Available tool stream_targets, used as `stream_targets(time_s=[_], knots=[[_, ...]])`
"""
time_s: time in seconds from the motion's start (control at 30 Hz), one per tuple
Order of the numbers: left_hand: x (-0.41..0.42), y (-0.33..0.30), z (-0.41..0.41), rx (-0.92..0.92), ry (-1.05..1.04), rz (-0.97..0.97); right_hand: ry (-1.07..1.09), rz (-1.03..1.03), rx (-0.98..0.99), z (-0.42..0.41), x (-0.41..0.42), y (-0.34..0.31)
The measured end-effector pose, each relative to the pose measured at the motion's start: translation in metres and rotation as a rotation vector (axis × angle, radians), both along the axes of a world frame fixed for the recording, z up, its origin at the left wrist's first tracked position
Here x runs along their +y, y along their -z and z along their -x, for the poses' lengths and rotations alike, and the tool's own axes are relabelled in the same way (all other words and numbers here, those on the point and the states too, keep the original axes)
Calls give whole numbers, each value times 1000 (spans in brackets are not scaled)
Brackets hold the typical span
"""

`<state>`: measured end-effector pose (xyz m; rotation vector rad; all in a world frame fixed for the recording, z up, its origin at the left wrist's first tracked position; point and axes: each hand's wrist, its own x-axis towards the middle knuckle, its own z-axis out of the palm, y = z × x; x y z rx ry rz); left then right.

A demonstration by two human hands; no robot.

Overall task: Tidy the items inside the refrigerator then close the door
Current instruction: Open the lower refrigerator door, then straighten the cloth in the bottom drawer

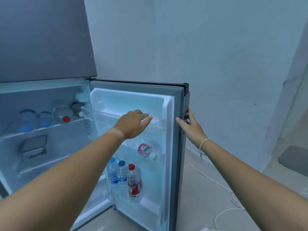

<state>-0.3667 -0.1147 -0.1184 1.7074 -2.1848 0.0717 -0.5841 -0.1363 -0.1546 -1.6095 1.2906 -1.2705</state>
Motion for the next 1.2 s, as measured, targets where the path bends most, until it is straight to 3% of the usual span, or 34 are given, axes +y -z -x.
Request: stream_targets(time_s=[0.47, 0.63, 0.8, 1.2], knots=[[14, 7, -38, 48, -33, 46, 254, 233, 89, -21, 10, -8], [36, 4, -58, 51, -81, 23, 274, 410, 240, -39, 33, -39], [67, -8, -83, 77, -146, 31, 140, 541, 435, -72, 57, -63], [128, -7, -171, 104, -372, 39, -212, 487, 717, -186, 73, -45]])
